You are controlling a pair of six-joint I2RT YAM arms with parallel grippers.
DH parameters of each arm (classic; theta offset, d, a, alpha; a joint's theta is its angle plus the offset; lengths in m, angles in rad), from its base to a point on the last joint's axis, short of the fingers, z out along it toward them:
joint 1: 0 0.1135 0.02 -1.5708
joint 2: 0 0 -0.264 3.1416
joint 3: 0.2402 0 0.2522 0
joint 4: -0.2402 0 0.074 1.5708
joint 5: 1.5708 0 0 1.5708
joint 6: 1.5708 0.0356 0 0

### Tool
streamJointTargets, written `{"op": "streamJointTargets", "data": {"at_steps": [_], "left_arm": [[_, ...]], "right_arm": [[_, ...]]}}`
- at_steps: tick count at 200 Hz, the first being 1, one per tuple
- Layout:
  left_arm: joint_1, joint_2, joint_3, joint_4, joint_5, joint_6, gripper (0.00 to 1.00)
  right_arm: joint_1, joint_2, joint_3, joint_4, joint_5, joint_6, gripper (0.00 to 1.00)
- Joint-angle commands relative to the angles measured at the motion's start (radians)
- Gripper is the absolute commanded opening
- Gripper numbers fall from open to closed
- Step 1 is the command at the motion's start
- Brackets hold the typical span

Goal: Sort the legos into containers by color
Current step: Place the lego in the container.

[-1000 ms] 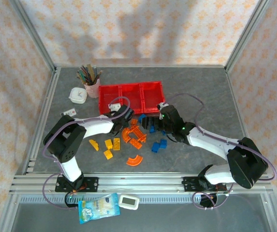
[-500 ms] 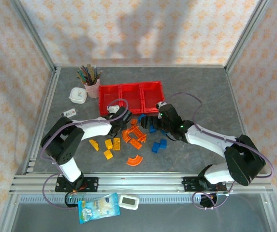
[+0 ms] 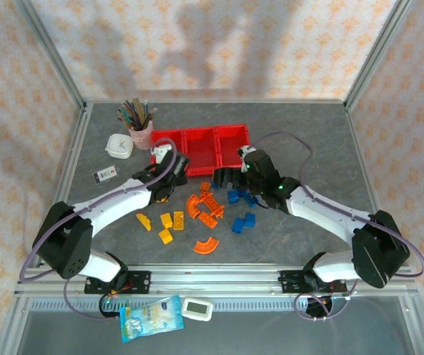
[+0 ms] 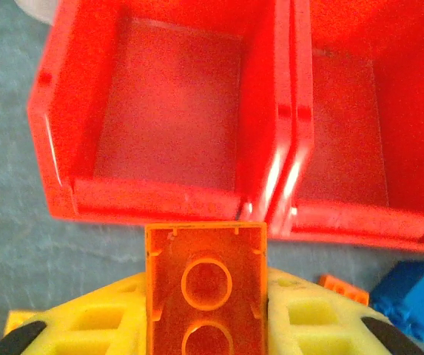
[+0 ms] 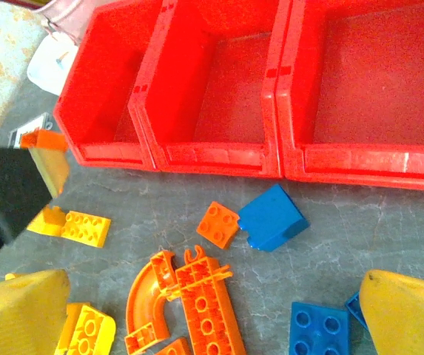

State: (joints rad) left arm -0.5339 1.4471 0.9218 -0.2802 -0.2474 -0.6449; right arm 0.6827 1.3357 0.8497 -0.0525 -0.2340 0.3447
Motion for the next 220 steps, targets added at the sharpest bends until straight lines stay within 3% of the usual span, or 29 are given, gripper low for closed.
{"op": "streamJointTargets", "data": {"at_steps": [1,72,111,151,220], "left_arm": [[0.057,0.053,0.094,-0.027,-0.011,0.074,0.18],[0.173,0.310,0.310,-0.015,-0.021,0.166,0.19],[0.186,0.372,0.364,-0.025,-0.008,0.185,0.42],[0.186,0.344,0.351,-0.048,-0.009,0.191,0.54],[0.126,0.126,0.164,-0.053,0.105,0.157,0.58]], "right_arm": [[0.003,0.028,0.051,0.026,0.030,0.025,1.00],[0.000,0.072,0.078,0.056,0.060,0.041,1.00],[-0.005,0.069,0.085,0.052,0.059,0.033,1.00],[-0.010,0.043,0.084,0.027,0.056,0.015,1.00],[-0.012,-0.041,-0.025,0.015,-0.045,0.035,1.00]]}}
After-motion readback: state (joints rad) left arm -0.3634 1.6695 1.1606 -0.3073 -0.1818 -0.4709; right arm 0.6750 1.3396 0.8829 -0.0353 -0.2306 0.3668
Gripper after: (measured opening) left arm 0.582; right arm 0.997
